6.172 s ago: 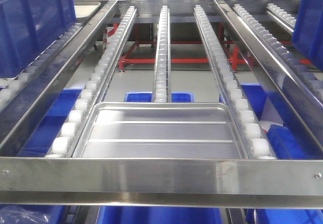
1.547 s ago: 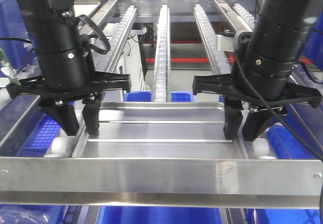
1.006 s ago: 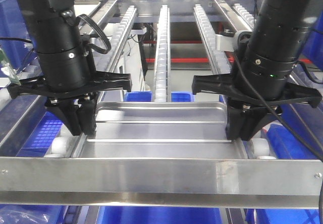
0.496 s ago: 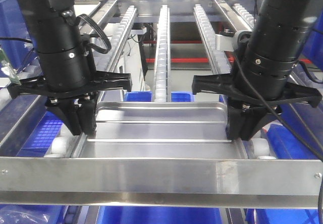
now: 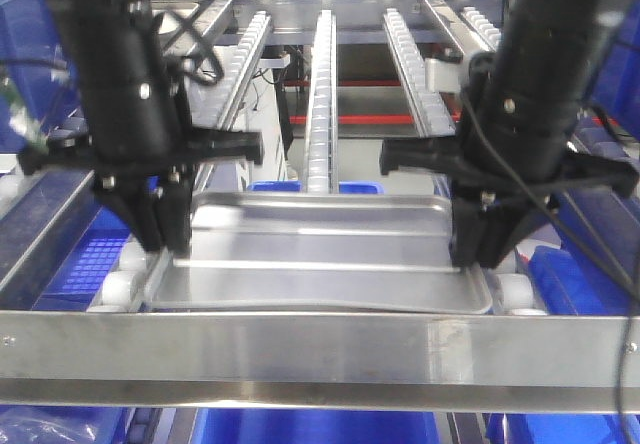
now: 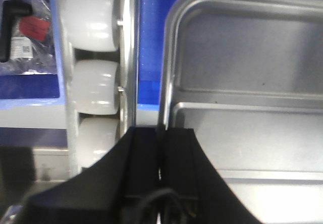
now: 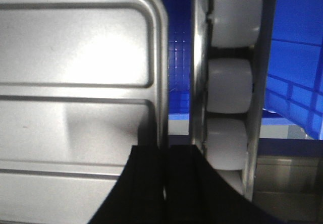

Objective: Grab silver tray and stack on right shelf
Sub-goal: 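Lift the tray with both grippers and pull it toward the robot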

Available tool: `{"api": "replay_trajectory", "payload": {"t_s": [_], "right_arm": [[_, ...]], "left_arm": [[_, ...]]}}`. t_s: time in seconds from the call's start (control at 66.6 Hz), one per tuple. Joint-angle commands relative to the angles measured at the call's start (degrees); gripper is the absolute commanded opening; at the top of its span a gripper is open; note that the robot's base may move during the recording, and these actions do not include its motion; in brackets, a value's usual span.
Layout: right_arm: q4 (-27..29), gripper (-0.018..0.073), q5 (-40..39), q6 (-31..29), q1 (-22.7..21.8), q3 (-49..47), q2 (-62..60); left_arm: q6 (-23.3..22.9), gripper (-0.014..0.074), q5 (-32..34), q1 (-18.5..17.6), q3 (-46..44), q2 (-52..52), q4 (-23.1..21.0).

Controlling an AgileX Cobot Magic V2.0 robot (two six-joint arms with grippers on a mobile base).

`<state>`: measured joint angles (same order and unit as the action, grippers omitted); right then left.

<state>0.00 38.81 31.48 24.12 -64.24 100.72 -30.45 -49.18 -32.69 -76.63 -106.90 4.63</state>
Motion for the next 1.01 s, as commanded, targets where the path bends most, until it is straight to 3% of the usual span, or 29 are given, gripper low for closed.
{"api": "replay_trajectory", "payload": {"t_s": [0.0,0.436,0.661,0.991], "right_arm": [[-0.77,0.0049,0.75,-0.14,-0.10,-4.03,-2.71],[-0.92,0.0049,8.67,-0.14,0.10,-10.43,-5.71],[-0.82,0.0049,12.14,1.92,1.24,-10.38,-9.11],[-0.88,0.0049,12.20,6.86,6.96,-5.62,-13.59]], "left_arm": [[-0.53,-0.0099,-1.63,-0.14,-4.04,2.97,1.38],[-0.53,-0.0099,-11.11,-0.14,-10.02,4.20,1.22],[-0.53,-0.0099,-13.15,-0.29,-9.90,7.79,-1.94],[-6.29,-0.0099,-13.35,-4.66,-3.15,13.89,-1.83]]}}
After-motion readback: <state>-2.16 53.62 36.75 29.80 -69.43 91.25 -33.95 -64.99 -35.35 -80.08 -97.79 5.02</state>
